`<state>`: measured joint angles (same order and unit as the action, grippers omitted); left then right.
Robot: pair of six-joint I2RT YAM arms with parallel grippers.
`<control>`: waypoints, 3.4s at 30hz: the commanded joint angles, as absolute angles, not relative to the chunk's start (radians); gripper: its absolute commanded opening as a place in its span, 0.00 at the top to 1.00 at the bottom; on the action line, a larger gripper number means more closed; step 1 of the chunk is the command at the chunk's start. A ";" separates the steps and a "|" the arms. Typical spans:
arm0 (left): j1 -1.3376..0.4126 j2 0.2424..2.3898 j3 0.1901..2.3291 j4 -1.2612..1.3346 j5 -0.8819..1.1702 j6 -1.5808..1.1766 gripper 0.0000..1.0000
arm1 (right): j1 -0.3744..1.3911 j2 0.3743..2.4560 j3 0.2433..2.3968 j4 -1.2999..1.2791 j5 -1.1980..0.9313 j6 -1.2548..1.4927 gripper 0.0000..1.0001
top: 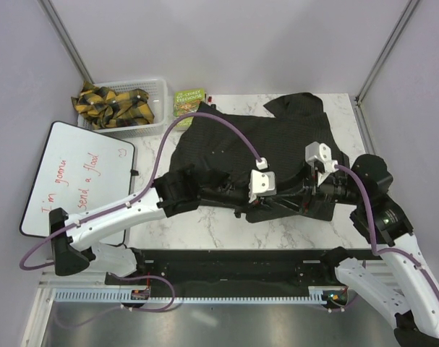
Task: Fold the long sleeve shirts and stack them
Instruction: Flatten the shirt out
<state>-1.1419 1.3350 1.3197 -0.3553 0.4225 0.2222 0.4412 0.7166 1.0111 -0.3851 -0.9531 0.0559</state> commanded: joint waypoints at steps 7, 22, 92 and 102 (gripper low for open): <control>-1.206 1.097 1.111 -0.554 0.744 0.304 0.98 | 0.437 0.781 1.157 -0.569 -0.428 -0.176 0.05; -0.746 1.367 0.950 -0.517 0.694 0.116 0.97 | 0.109 1.371 1.206 -0.953 -0.386 -0.546 0.23; -0.241 2.013 1.420 -0.538 0.368 -0.002 0.91 | -0.193 1.724 0.957 -0.758 0.078 -1.026 0.38; -0.199 1.899 1.368 -0.557 0.293 0.066 0.98 | -0.196 1.721 0.954 -0.761 0.078 -1.034 0.38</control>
<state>-0.2241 1.9949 1.3827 -0.5659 0.3401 0.0196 -0.1856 1.6859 0.9646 -0.8249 0.0612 -0.9997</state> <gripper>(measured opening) 0.023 0.619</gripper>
